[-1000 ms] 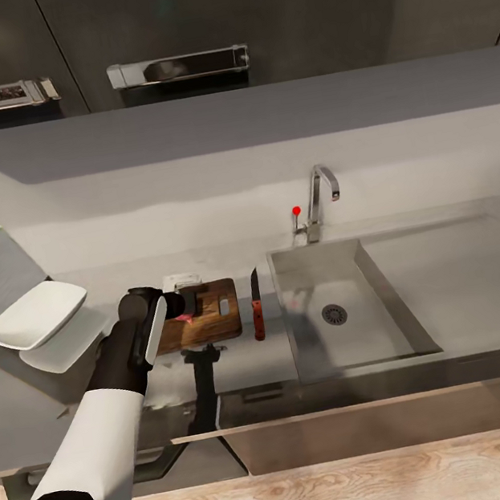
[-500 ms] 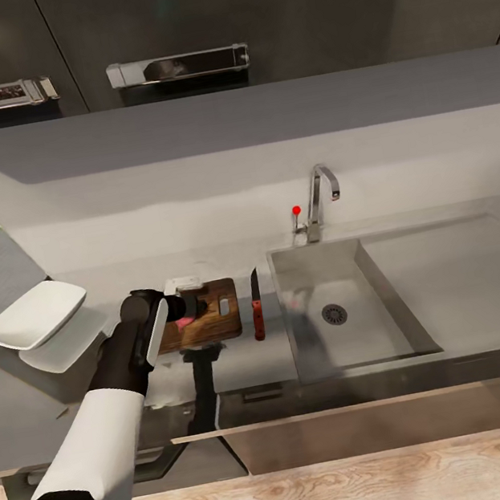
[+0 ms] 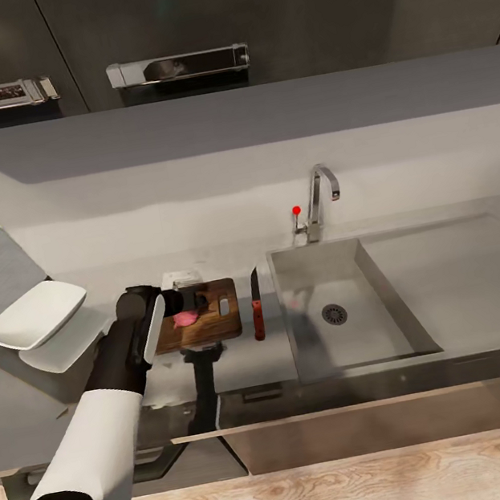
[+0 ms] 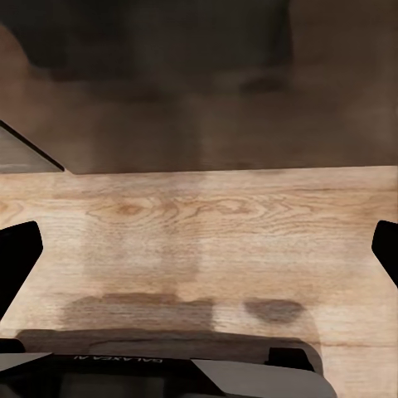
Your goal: In the kitchen, take the Vidalia onion out of the sink, dice it on the chopping board with the paring knife, put the diced onion into the bowl on the countertop, then place both the paring knife and the chopping board into the sink.
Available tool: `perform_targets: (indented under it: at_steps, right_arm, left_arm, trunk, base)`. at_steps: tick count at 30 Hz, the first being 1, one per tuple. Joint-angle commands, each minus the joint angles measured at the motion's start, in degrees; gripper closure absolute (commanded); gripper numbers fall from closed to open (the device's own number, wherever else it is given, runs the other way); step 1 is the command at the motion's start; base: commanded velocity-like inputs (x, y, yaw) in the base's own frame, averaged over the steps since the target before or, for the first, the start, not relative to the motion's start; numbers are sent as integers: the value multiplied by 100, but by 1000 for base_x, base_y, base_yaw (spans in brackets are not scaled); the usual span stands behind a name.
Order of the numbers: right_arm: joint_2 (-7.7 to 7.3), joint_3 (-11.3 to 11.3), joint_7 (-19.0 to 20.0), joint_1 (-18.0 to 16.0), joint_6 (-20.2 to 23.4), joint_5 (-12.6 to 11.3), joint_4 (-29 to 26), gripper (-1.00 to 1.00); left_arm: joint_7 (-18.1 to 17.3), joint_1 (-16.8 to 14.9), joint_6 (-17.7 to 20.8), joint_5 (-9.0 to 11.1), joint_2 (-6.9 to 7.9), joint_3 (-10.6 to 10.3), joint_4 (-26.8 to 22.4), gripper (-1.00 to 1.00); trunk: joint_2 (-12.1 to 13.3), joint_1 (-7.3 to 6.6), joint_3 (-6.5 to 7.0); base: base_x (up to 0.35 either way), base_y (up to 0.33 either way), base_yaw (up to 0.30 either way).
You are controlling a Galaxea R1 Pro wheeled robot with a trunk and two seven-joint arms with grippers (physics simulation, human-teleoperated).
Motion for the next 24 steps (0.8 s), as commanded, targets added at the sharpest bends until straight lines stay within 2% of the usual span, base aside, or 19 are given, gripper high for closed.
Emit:
perform_targets:
  at_steps: [1, 7, 9, 11, 13, 18, 24]
  right_arm:
    - [1, -34, -27, -3, -15, 60, 4, -100]
    - [1, -34, -27, -3, -15, 60, 4, -100]
    - [0, -34, -27, -3, -15, 60, 4, -100]
    - [0, -34, -27, -3, -15, 60, 4, -100]
    - [-1, -34, -27, -3, -15, 60, 4, -100]
    - [-3, -34, -27, -3, -15, 60, 4, -100]
    - [-7, -34, -27, -3, -15, 60, 4, -100]
  left_arm:
    - [-3, -4, 27, 11, 4, 4, -77, -100]
    - [3, -4, 41, 11, 19, 10, -612, -100]
    - [3, -4, 47, 9, 24, 41, -922, -100]
    - [3, -4, 52, 10, 25, 129, -1190, -100]
    - [3, -4, 59, 7, 26, 325, -1524, -100]
    - [3, -4, 72, 4, 27, 598, -1788, -100]
    - [3, -4, 74, 6, 27, 655, -1748, -100]
  trunk:
    - [-7, 2, -8]
    - [-7, 2, -8]
    - [-7, 2, -8]
    - [-7, 2, -8]
    - [-7, 2, -8]
    - [-7, 2, -8]
    - [-7, 2, -8]
  base:
    - [0, 0, 0]
    - [0, 0, 0]
    - [0, 0, 0]
    - [0, 0, 0]
    - [0, 0, 0]
    - [0, 0, 0]
    - [-52, 0, 0]
